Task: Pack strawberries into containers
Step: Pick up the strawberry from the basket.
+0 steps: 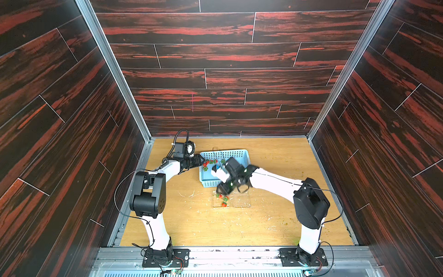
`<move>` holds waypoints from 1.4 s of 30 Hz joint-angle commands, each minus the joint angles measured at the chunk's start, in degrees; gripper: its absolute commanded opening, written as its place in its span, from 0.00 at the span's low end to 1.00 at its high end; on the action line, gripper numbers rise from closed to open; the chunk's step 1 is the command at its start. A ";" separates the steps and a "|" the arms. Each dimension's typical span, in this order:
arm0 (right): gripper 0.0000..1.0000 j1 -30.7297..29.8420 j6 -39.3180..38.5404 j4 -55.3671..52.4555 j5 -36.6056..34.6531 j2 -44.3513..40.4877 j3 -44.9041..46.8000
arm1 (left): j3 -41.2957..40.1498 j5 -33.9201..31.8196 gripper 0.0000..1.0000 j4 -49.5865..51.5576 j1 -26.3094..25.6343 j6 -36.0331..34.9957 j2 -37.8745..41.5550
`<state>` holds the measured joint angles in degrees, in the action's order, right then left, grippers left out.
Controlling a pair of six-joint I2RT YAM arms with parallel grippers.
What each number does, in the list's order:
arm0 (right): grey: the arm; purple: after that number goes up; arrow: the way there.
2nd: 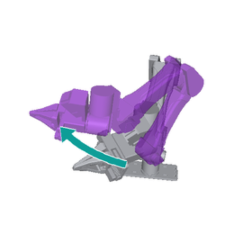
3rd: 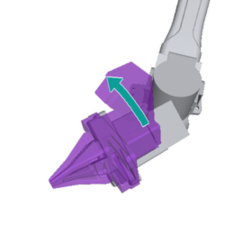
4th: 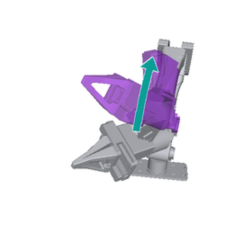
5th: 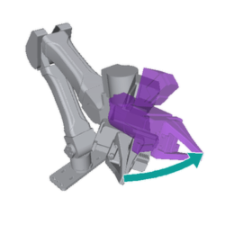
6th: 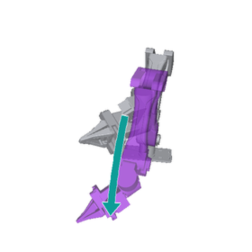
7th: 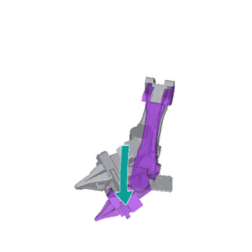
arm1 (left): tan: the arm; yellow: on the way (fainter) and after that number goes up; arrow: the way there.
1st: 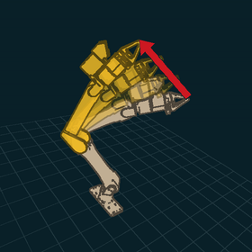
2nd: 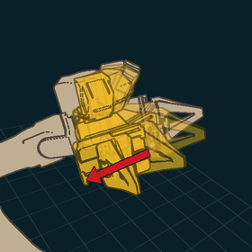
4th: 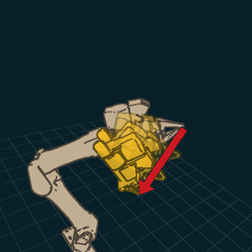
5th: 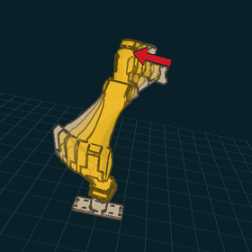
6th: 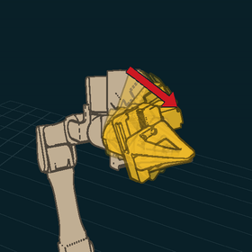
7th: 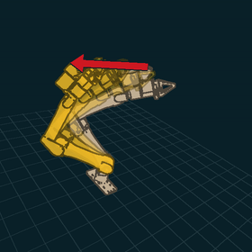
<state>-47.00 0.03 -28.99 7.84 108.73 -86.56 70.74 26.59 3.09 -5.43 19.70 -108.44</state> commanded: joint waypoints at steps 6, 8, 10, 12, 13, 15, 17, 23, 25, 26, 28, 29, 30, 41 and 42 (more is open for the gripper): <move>0.52 8.88 -3.96 -5.59 -9.87 16.46 -24.55 | 1.36 -0.05 0.47 1.59 -0.22 -1.07 2.09; 0.52 9.39 -3.75 -5.39 -10.57 20.35 -28.73 | 1.72 -0.13 0.47 2.31 -0.27 -1.42 2.18; 0.53 9.81 -3.20 -5.84 -10.30 23.67 -32.39 | 1.92 -0.30 0.47 2.66 -0.25 -1.66 2.34; 0.54 9.81 -2.85 -6.51 -10.79 26.75 -35.51 | 1.98 -0.15 0.47 2.88 -0.28 -1.76 2.29; 0.54 9.96 -2.56 -6.89 -11.06 28.01 -36.66 | 2.01 -0.06 0.47 2.88 -0.25 -1.74 2.27; 0.55 10.19 -1.79 -6.34 -11.28 30.04 -37.82 | 1.86 0.17 0.47 2.71 -0.23 -1.55 2.01; 0.56 10.22 -1.75 -5.87 -11.20 31.83 -39.07 | 2.00 0.30 0.47 2.57 -0.24 -1.43 1.77; 0.58 10.62 -0.82 -5.33 -13.20 36.73 -42.59 | 2.04 0.39 0.47 2.88 -0.28 -1.69 1.57; 0.59 10.79 -0.56 -4.82 -13.51 37.79 -43.33 | 2.16 0.39 0.47 3.06 -0.27 -1.69 1.48; 0.59 10.85 -0.34 -5.06 -13.63 38.59 -44.43 | 2.16 0.39 0.47 3.06 -0.23 -1.69 1.47; 0.59 10.95 -0.05 -6.10 -13.39 40.48 -46.91 | 2.20 0.39 0.47 3.15 -0.28 -1.69 1.30; 0.59 11.04 0.20 -6.23 -12.85 41.39 -47.90 | 2.17 0.39 0.47 3.21 -0.28 -1.73 1.25; 0.59 11.19 0.61 -6.57 -12.32 42.15 -48.66 | 2.12 0.33 0.47 3.30 -0.28 -1.77 1.22; 0.56 11.47 2.12 -6.53 -12.92 45.25 -50.94 | 1.86 0.21 0.47 3.55 -0.28 -2.04 1.29; 0.55 11.48 2.40 -6.19 -13.02 45.38 -51.04 | 1.86 0.29 0.47 3.56 -0.28 -2.04 1.22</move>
<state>-35.79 1.45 -34.72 -4.95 152.03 -136.64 71.48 26.59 6.00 -5.54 18.41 -108.42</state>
